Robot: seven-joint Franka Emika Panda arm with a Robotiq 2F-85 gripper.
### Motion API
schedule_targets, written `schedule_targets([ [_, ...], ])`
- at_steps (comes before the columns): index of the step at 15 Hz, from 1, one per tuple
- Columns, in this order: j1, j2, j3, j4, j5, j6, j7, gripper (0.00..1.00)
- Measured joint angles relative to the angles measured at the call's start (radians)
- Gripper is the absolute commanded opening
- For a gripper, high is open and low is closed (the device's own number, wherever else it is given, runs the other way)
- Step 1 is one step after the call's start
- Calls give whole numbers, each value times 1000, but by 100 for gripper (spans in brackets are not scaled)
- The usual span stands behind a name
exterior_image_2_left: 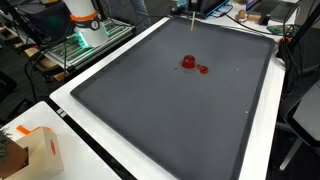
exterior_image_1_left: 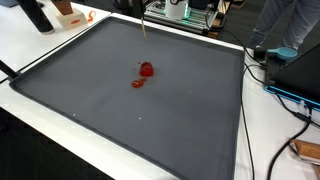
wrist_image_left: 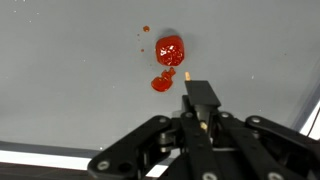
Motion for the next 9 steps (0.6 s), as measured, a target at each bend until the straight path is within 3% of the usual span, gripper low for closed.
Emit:
schedule_targets([
  [3, 0, 0, 0, 0, 0, 0, 0, 13],
  [4, 0, 0, 0, 0, 0, 0, 0, 3],
  [6, 0, 2, 0, 1, 3, 0, -4, 3],
  [9, -5, 19, -2, 4, 119, 3, -121, 3],
])
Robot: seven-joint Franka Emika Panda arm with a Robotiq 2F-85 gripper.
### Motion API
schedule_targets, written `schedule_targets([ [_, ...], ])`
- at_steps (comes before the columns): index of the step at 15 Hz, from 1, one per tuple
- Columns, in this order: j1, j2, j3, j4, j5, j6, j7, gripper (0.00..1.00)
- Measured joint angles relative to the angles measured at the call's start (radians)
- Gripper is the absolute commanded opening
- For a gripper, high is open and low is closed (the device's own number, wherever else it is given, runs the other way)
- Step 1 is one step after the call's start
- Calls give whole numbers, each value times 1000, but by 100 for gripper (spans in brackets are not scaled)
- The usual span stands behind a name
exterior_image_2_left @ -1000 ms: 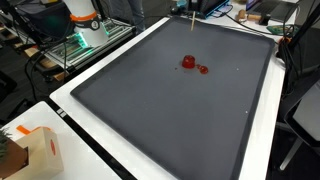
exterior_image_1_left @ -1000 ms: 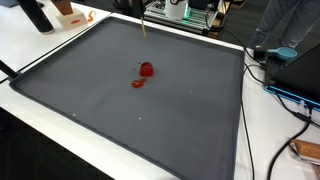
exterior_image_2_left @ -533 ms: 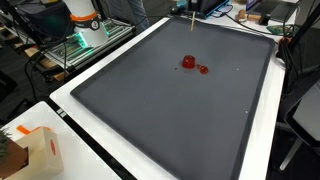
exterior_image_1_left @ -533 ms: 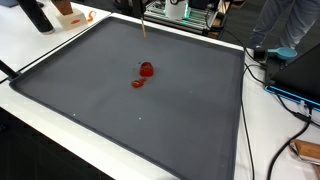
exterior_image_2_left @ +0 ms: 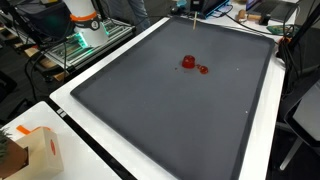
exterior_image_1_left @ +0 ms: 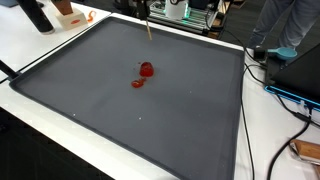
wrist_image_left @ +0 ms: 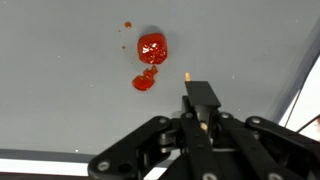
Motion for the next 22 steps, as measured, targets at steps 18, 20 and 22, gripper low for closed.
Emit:
schedule_targets([
  [18, -127, 202, -4, -3, 549, -115, -716, 3],
  [20, -137, 218, -6, -3, 564, -140, -736, 3],
  [22, -147, 232, -9, -3, 581, -159, -753, 3],
])
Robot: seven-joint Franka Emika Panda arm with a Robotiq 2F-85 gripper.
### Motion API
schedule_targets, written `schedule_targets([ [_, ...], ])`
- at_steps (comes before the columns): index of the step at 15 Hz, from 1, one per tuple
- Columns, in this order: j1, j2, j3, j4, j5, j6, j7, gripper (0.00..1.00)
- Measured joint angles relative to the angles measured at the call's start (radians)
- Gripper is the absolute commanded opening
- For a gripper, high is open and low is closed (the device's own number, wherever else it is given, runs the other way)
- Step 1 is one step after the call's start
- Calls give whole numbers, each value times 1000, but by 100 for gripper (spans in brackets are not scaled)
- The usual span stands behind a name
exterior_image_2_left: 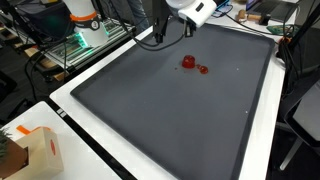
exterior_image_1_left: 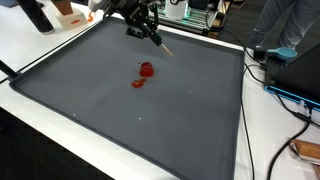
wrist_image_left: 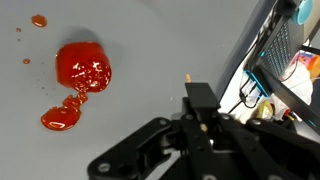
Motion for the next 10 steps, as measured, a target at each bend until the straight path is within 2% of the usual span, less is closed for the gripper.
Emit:
schedule_targets([
  [10, -17, 76, -7, 6, 97, -1, -94, 3],
])
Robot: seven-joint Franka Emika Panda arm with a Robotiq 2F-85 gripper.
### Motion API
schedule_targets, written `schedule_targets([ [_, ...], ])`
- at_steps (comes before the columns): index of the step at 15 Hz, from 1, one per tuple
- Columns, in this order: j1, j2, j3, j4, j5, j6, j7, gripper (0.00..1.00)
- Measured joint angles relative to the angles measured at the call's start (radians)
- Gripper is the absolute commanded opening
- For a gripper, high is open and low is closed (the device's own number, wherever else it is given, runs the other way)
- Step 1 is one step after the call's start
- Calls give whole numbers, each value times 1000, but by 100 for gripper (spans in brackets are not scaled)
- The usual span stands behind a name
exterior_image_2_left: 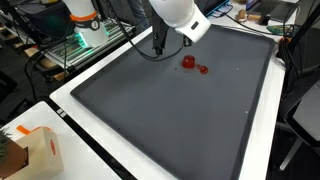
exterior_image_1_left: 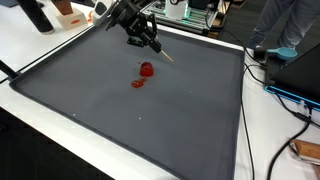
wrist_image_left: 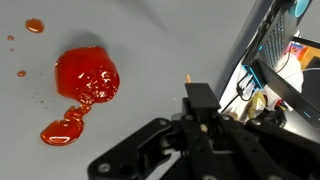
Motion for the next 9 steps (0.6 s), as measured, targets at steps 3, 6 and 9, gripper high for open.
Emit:
schedule_targets([
  [3, 3, 19, 1, 3, 27, 12, 0, 3],
  [6, 6, 38, 1, 14, 45, 19, 0, 3],
  [9, 9, 57, 1, 29, 59, 20, 2, 3],
])
